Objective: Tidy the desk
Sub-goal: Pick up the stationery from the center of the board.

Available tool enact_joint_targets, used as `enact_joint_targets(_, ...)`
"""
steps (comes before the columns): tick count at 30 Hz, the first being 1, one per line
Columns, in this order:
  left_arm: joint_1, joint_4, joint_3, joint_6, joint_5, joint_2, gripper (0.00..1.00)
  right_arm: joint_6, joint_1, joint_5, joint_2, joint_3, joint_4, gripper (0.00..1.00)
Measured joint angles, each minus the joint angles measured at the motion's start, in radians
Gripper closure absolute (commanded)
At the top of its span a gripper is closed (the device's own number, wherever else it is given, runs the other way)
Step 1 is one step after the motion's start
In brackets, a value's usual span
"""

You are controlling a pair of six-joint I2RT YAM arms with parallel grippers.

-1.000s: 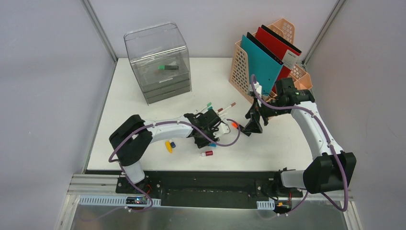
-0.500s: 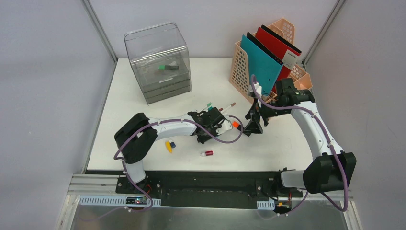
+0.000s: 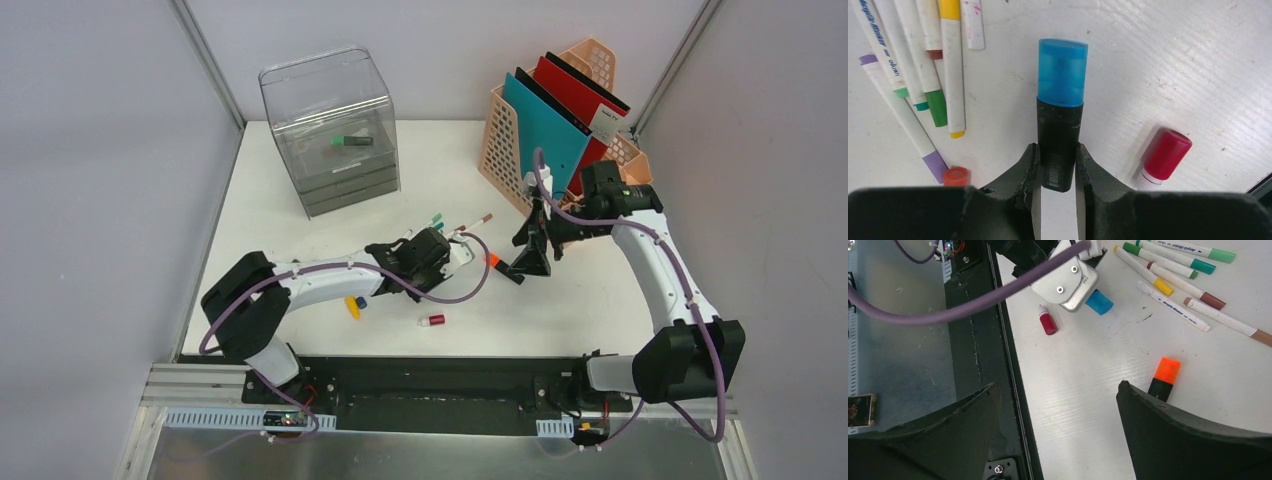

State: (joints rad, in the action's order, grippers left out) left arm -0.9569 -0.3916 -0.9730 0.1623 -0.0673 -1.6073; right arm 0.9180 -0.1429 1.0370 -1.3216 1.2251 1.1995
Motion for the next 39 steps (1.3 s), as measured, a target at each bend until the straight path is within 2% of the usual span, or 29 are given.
enact_joint_targets(5,0.0,0.083,0.069,-0.053,-0.011,0.068,1.0,-0.014,0.02,0.042,-0.002,0.0,0.002,0.1)
enact_joint_targets(9,0.0,0.189,0.138,-0.114,-0.003,0.136,1.0,-0.087,0.022,0.101,-0.01,-0.007,-0.051,0.11)
enact_joint_targets(16,0.0,0.467,0.267,-0.277,0.034,0.249,1.0,-0.44,0.016,0.194,-0.045,-0.164,-0.42,0.12)
enact_joint_targets(22,0.0,0.587,0.268,-0.371,0.063,0.253,1.0,-0.566,-0.058,0.21,-0.102,-0.209,-0.646,0.13)
enact_joint_targets(23,0.0,0.595,0.267,-0.385,0.069,0.253,1.0,-0.575,-0.072,0.212,-0.109,-0.209,-0.665,0.19)
enact_joint_targets(28,0.0,0.619,0.244,-0.436,0.078,0.248,1.0,-0.789,-0.123,0.075,-0.145,-0.208,-0.717,0.22)
enact_joint_targets(31,0.0,0.628,0.228,-0.463,0.078,0.237,1.0,-0.87,-0.137,-0.01,-0.163,-0.208,-0.732,0.28)
enact_joint_targets(39,0.0,0.629,0.207,-0.515,0.078,0.19,1.0,-0.956,-0.157,-0.08,-0.179,-0.208,-0.765,0.28)
